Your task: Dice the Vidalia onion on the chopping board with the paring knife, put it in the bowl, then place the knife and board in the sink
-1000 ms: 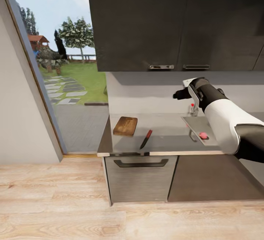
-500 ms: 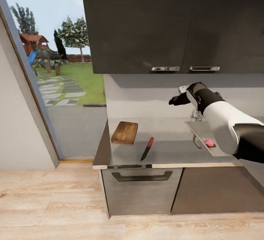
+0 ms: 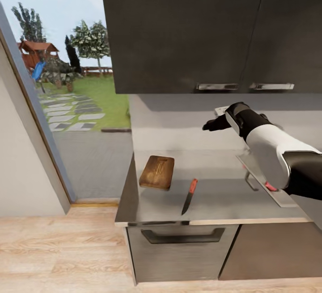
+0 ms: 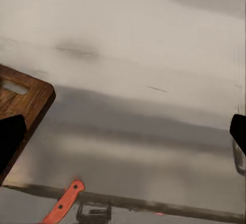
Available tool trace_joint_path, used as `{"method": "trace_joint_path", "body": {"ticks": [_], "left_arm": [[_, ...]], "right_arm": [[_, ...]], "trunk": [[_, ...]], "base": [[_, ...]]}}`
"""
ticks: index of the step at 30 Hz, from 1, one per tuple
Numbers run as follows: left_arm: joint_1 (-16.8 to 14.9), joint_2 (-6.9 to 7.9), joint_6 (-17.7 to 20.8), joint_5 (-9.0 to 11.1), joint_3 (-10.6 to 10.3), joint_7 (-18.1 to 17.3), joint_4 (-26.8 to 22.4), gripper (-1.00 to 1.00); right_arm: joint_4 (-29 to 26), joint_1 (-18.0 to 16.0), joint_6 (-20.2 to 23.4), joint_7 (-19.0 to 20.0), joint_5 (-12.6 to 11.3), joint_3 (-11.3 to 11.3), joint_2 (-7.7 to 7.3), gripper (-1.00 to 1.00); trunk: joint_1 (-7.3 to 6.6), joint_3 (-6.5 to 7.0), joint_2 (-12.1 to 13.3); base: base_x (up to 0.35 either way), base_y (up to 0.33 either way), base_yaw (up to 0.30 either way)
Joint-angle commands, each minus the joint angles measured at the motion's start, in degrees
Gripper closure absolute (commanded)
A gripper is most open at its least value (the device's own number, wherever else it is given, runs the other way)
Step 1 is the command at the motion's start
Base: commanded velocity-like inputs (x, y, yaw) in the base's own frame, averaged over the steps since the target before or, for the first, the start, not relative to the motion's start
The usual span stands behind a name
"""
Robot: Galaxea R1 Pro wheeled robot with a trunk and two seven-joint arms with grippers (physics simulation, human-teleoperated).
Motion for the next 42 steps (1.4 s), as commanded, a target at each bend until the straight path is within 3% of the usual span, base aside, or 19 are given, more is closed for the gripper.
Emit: {"method": "trace_joint_path", "body": {"ticks": [1, 5, 12, 25, 42], "left_arm": [[0.01, -0.03, 0.04, 0.31, 0.36, -0.42, -0.05, -1.00], [0.01, -0.06, 0.04, 0.36, 0.33, -0.40, -0.02, -1.00], [0.01, -0.15, 0.04, 0.37, 0.30, -0.33, -0.01, -1.00], [0.01, -0.36, 0.04, 0.38, 0.17, -0.35, 0.06, -1.00], [0.01, -0.77, 0.04, 0.38, 0.17, -0.36, 0.07, -1.00]], "right_arm": [[-0.08, 0.00, 0.19, 1.02, 0.59, 0.21, 0.11, -1.00], [1.04, 0.27, 0.06, 2.09, 1.00, 0.22, 0.47, -1.00], [2.64, 0.43, -0.80, 2.50, 5.43, 0.21, 0.95, -1.00], [2.81, 0.44, -0.87, 2.54, 5.90, 0.21, 1.72, -1.00], [4.34, 0.45, -0.93, 4.86, 5.98, 0.21, 3.00, -1.00]], "trunk": [[0.07, -0.12, -0.11], [0.07, -0.12, -0.11], [0.07, -0.12, -0.11], [0.07, -0.20, -0.11], [0.07, -1.55, -0.11]], "base": [[0.294, 0.126, 0.000], [0.299, 0.102, 0.000], [0.307, 0.023, 0.000], [0.080, 0.001, 0.006], [0.000, 0.000, 0.097]]}}
